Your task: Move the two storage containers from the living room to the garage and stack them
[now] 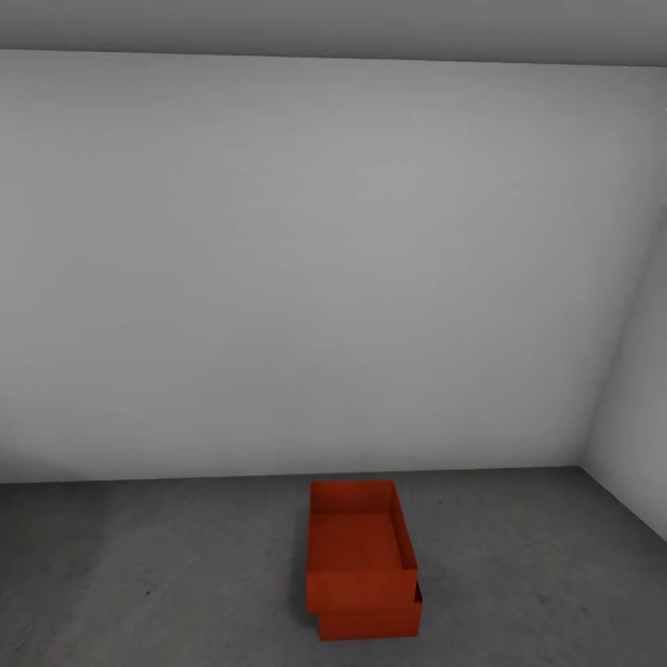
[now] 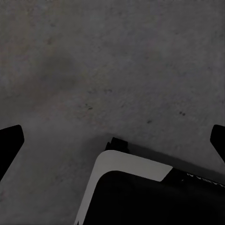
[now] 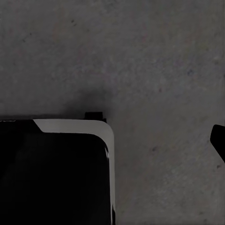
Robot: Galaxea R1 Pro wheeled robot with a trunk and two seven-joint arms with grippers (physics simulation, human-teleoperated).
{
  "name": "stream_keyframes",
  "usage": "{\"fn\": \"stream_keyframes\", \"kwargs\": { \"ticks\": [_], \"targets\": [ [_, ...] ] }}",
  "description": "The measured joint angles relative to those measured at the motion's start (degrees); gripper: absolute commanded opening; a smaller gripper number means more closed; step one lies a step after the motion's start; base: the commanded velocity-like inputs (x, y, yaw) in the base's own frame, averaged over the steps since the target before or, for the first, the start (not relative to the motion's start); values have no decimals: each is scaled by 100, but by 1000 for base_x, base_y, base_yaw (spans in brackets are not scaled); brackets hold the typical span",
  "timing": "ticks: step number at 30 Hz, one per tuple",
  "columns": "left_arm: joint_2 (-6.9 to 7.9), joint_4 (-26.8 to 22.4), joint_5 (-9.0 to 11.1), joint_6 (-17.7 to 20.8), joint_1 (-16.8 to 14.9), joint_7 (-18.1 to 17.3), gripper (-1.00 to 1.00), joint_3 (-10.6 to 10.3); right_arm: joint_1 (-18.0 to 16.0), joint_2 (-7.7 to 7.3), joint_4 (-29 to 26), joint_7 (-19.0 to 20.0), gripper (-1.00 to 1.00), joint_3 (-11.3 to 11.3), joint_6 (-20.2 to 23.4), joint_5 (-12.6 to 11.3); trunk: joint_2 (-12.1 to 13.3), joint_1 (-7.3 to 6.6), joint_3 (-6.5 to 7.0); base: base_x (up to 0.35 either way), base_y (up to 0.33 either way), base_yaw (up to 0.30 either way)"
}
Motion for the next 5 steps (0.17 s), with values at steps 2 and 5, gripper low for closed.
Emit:
{"fn": "stream_keyframes", "kwargs": {
  "ticks": [2,5],
  "targets": [
    [0,2,0,0,0,0,100,0,0,0,0,1,100,-1,2,0,0,0,0,0,0,0],
    [0,1,0,0,0,0,100,0,0,-1,0,2,100,-1,3,-3,0,0,0,0,0,0]
  ]
}}
